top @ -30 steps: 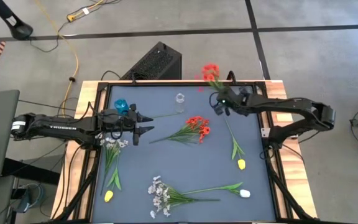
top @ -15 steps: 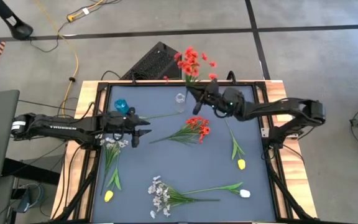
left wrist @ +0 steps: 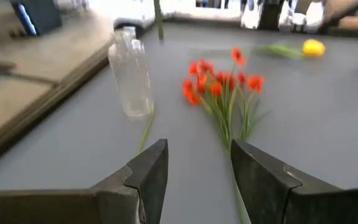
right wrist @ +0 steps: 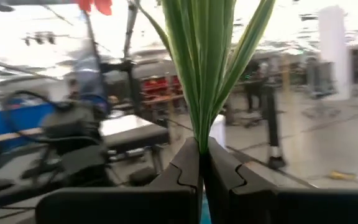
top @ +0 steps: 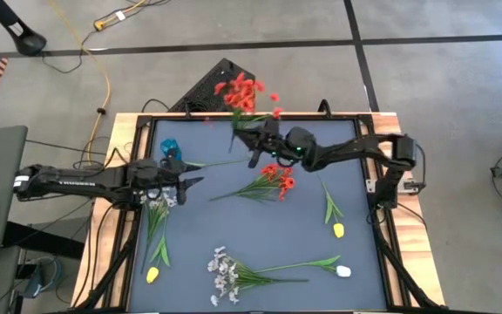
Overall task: Sort flowers into vase by color
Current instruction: Put the top orange flowers into the blue vase
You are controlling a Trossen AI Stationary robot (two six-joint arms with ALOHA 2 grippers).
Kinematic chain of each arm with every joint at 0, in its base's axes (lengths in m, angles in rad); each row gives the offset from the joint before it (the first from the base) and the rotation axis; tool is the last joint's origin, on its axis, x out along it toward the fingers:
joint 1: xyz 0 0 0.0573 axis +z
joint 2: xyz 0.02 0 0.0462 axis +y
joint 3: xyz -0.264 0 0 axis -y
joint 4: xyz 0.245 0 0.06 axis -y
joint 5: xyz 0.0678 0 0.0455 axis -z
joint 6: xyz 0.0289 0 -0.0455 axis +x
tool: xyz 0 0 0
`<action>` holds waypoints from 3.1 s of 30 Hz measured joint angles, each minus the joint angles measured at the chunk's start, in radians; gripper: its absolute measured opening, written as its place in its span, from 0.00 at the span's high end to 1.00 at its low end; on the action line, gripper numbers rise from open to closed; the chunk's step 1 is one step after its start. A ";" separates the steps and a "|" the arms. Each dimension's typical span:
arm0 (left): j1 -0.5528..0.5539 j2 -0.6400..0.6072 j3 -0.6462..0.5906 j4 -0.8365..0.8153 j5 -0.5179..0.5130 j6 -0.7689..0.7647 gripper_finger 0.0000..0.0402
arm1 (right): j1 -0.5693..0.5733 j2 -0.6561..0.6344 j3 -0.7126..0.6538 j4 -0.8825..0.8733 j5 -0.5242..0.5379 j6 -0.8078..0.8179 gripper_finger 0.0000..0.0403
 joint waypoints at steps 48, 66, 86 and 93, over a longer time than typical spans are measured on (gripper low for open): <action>0.018 0.344 0.166 0.415 0.242 -0.061 0.68 | 0.157 0.161 0.148 -0.043 -0.028 -0.095 0.90; 0.018 0.237 0.166 0.320 0.167 -0.039 1.00 | 0.123 0.113 0.152 -0.228 -0.034 -0.013 0.58; 0.102 0.047 0.167 0.226 -0.126 0.120 1.00 | 0.110 0.000 0.150 -0.605 -0.190 -0.088 0.33; 0.102 0.050 0.151 0.216 0.095 0.038 1.00 | 0.111 0.017 0.150 -0.463 -0.185 -0.085 0.33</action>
